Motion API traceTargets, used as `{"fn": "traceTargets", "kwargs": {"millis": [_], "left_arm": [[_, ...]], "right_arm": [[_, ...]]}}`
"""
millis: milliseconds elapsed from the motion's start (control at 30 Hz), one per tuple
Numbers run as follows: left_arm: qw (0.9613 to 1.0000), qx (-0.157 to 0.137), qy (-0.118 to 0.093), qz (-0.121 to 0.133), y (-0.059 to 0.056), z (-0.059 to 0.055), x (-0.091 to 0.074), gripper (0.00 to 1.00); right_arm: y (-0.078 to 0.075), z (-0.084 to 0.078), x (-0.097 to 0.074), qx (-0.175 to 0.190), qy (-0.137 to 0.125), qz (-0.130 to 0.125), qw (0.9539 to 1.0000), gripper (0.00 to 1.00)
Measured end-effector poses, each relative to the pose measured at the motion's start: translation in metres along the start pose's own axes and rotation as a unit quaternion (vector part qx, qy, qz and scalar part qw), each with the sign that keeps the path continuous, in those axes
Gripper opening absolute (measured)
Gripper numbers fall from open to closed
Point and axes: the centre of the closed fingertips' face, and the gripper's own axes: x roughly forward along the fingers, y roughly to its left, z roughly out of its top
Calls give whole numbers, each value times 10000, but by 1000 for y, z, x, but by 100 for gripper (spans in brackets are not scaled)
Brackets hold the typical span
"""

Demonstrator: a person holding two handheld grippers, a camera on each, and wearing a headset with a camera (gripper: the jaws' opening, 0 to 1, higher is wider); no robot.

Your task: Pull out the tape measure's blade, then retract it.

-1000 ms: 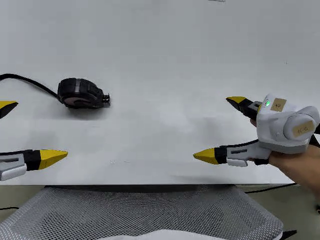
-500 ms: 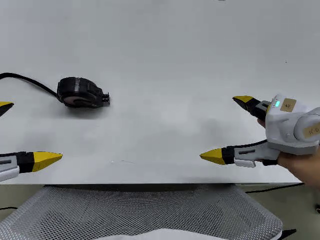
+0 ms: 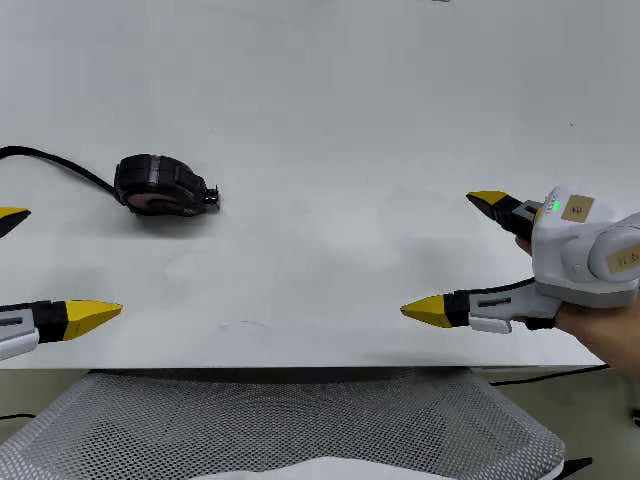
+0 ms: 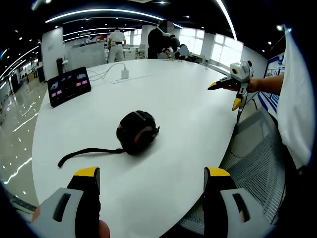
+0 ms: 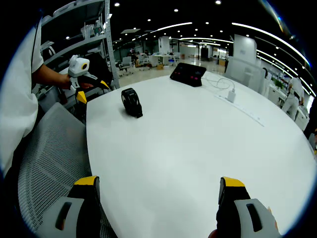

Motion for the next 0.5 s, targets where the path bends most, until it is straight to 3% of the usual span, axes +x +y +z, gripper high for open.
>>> {"fn": "traceTargets", "kwargs": {"millis": [100, 233, 500], "left_arm": [[10000, -29, -2, -52, -2, 0, -1, 78], [10000, -23, -37, 14, 0, 1, -1, 84], [10000, -5, -28, -2, 1, -1, -1, 84]], "right_arm": [[1, 0, 0, 8, -5, 7, 10000, 99], [2, 0, 1, 21, -4, 14, 10000, 99], [1, -2, 1, 34, 1, 13, 10000, 99]]}}
